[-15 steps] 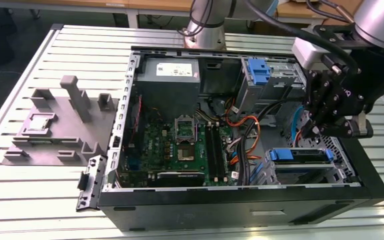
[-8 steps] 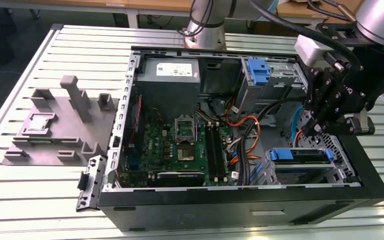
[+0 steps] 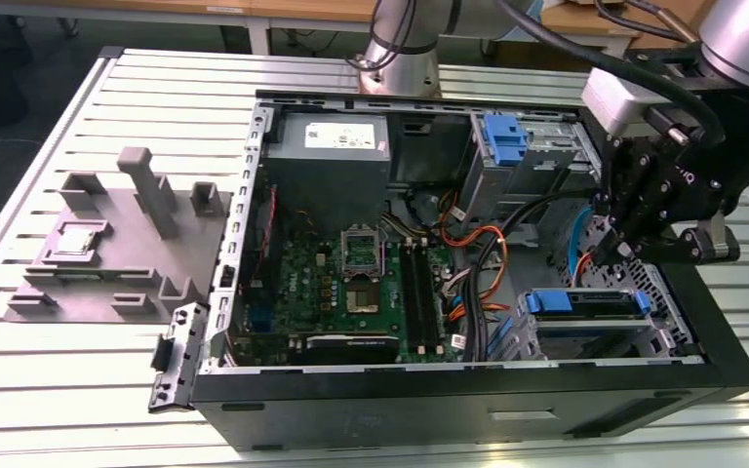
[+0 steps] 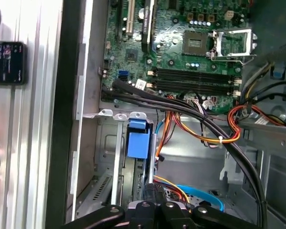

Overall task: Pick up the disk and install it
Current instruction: 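Insert the first disk wire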

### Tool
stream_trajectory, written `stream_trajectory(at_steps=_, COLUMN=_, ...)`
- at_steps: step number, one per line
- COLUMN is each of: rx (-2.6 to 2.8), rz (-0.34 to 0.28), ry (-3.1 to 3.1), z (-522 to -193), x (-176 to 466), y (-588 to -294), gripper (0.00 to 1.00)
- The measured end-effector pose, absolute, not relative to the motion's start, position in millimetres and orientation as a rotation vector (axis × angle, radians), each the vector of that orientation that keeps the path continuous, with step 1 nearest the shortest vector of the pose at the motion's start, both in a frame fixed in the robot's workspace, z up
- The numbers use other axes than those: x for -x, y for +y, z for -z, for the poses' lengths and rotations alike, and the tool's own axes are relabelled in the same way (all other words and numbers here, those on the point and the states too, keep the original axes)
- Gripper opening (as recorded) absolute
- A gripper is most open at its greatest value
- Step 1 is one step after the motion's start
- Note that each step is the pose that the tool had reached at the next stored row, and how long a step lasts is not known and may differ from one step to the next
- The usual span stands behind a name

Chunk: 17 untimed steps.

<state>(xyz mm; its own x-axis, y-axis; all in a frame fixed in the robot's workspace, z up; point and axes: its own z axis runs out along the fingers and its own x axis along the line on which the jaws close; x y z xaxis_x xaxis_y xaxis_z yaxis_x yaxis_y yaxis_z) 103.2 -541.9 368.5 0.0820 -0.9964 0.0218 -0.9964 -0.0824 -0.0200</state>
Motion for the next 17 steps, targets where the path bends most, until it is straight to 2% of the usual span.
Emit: stream_trajectory(at_steps=17, rx=-2.305, rz=-0.060, ry=-2.120, z=-368.4, x=-125.0, y=-529.5, gripper=0.10)
